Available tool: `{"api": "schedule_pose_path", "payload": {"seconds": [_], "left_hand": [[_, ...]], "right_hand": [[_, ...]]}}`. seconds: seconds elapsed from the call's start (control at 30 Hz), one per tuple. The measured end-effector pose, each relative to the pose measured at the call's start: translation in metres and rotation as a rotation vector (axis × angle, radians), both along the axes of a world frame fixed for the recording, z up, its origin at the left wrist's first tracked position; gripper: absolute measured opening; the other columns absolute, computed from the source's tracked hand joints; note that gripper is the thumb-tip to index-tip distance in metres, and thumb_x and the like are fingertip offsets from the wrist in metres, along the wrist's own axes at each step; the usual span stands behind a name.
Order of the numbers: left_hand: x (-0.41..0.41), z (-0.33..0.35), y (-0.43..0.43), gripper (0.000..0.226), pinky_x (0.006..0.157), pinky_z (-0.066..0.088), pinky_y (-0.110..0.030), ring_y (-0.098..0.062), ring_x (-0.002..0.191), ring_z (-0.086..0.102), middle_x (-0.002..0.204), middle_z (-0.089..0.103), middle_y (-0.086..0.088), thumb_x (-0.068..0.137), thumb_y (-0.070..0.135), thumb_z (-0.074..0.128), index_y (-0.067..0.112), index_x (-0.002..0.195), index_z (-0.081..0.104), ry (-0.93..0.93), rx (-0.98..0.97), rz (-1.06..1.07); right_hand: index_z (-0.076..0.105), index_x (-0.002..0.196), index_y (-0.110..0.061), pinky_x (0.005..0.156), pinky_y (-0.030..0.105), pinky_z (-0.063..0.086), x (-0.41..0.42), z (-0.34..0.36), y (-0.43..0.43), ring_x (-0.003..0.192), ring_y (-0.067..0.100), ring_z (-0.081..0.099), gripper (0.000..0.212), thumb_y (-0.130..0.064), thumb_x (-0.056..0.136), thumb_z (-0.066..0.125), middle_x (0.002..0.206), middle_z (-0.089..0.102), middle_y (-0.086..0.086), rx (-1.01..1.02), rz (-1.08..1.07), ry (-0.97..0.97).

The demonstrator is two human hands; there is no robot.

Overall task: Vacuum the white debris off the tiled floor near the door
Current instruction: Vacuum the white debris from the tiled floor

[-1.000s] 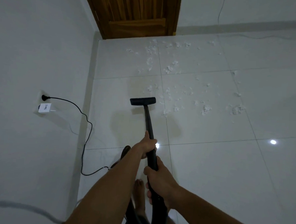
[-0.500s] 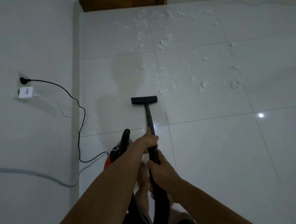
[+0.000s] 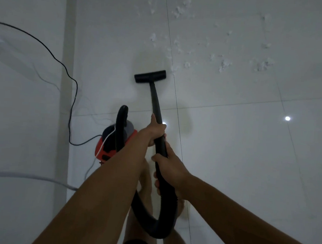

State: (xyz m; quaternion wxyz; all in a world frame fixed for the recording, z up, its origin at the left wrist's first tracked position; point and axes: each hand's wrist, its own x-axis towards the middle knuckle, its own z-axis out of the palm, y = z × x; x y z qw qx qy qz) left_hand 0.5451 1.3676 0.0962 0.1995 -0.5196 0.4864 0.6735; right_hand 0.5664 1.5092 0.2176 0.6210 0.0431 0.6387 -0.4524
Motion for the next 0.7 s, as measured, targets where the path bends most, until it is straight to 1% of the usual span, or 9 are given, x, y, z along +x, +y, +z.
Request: {"api": "schedule_pose_path", "payload": {"seconds": [0.13, 0.2, 0.27, 0.33, 0.37, 0.43, 0.47, 0.57, 0.7], "left_hand": [[0.010, -0.032, 0.019, 0.084, 0.058, 0.052, -0.034, -0.018, 0.061, 0.049, 0.073, 0.051, -0.009, 0.102, 0.009, 0.043, 0.044, 0.156, -0.010, 0.012, -0.035, 0.042], [0.013, -0.044, 0.023, 0.083, 0.058, 0.052, -0.034, -0.017, 0.061, 0.049, 0.075, 0.051, -0.009, 0.102, 0.010, 0.044, 0.044, 0.157, -0.009, 0.014, -0.063, 0.051], [0.015, -0.051, 0.027, 0.083, 0.061, 0.053, -0.035, -0.017, 0.062, 0.049, 0.078, 0.052, -0.010, 0.102, 0.011, 0.044, 0.044, 0.157, -0.010, 0.006, -0.092, 0.028], [0.019, -0.054, 0.031, 0.082, 0.073, 0.056, -0.039, -0.021, 0.071, 0.056, 0.092, 0.057, -0.013, 0.103, 0.016, 0.044, 0.042, 0.157, -0.013, 0.002, -0.118, -0.015], [0.023, -0.055, 0.034, 0.081, 0.083, 0.057, -0.042, -0.026, 0.083, 0.061, 0.107, 0.059, -0.017, 0.104, 0.019, 0.042, 0.040, 0.157, -0.015, -0.007, -0.145, -0.044], [0.032, -0.058, 0.039, 0.076, 0.100, 0.051, -0.045, -0.034, 0.113, 0.059, 0.141, 0.050, -0.017, 0.106, 0.025, 0.039, 0.037, 0.158, -0.015, -0.022, -0.193, -0.099], [0.036, -0.060, 0.041, 0.074, 0.103, 0.049, -0.045, -0.035, 0.119, 0.056, 0.149, 0.044, -0.016, 0.106, 0.027, 0.037, 0.036, 0.158, -0.014, -0.025, -0.212, -0.111], [0.046, -0.064, 0.049, 0.070, 0.105, 0.047, -0.043, -0.032, 0.121, 0.055, 0.155, 0.039, -0.011, 0.108, 0.029, 0.035, 0.034, 0.159, -0.012, -0.046, -0.303, -0.136], [0.058, -0.070, 0.060, 0.071, 0.103, 0.045, -0.040, -0.031, 0.122, 0.054, 0.157, 0.036, -0.011, 0.108, 0.026, 0.035, 0.033, 0.159, -0.014, -0.033, -0.298, -0.144]], "right_hand": [[0.032, 0.156, -0.043, 0.046, 0.021, 0.053, 0.020, -0.043, 0.021, 0.054, 0.011, 0.063, 0.059, -0.030, 0.104, 0.058, 0.084, 0.065, 0.009, 0.058, -0.014, 0.092], [0.035, 0.154, -0.041, 0.049, 0.020, 0.053, 0.031, -0.058, 0.027, 0.057, 0.012, 0.064, 0.060, -0.035, 0.101, 0.063, 0.087, 0.066, 0.008, 0.081, -0.010, 0.127], [0.038, 0.152, -0.040, 0.049, 0.020, 0.054, 0.038, -0.070, 0.031, 0.058, 0.011, 0.064, 0.057, -0.033, 0.101, 0.063, 0.089, 0.066, 0.005, 0.113, 0.009, 0.185], [0.037, 0.151, -0.036, 0.048, 0.019, 0.053, 0.044, -0.077, 0.033, 0.059, 0.011, 0.062, 0.055, -0.026, 0.102, 0.059, 0.088, 0.064, 0.003, 0.138, 0.037, 0.223], [0.036, 0.152, -0.035, 0.047, 0.018, 0.052, 0.047, -0.080, 0.034, 0.060, 0.011, 0.062, 0.055, -0.023, 0.102, 0.057, 0.087, 0.064, 0.003, 0.139, 0.053, 0.234], [0.033, 0.153, -0.037, 0.046, 0.018, 0.052, 0.054, -0.086, 0.036, 0.062, 0.012, 0.064, 0.058, -0.021, 0.102, 0.055, 0.089, 0.065, 0.003, 0.137, 0.083, 0.254], [0.031, 0.153, -0.038, 0.045, 0.018, 0.051, 0.058, -0.088, 0.037, 0.063, 0.013, 0.064, 0.059, -0.021, 0.102, 0.055, 0.090, 0.065, 0.002, 0.139, 0.087, 0.262], [0.028, 0.156, -0.038, 0.043, 0.017, 0.050, 0.070, -0.097, 0.037, 0.061, 0.012, 0.064, 0.061, -0.022, 0.103, 0.054, 0.089, 0.063, -0.004, 0.158, 0.102, 0.273], [0.023, 0.159, -0.039, 0.044, 0.019, 0.052, 0.079, -0.106, 0.047, 0.062, 0.015, 0.065, 0.064, -0.024, 0.105, 0.053, 0.091, 0.062, -0.005, 0.167, 0.118, 0.261]]}}
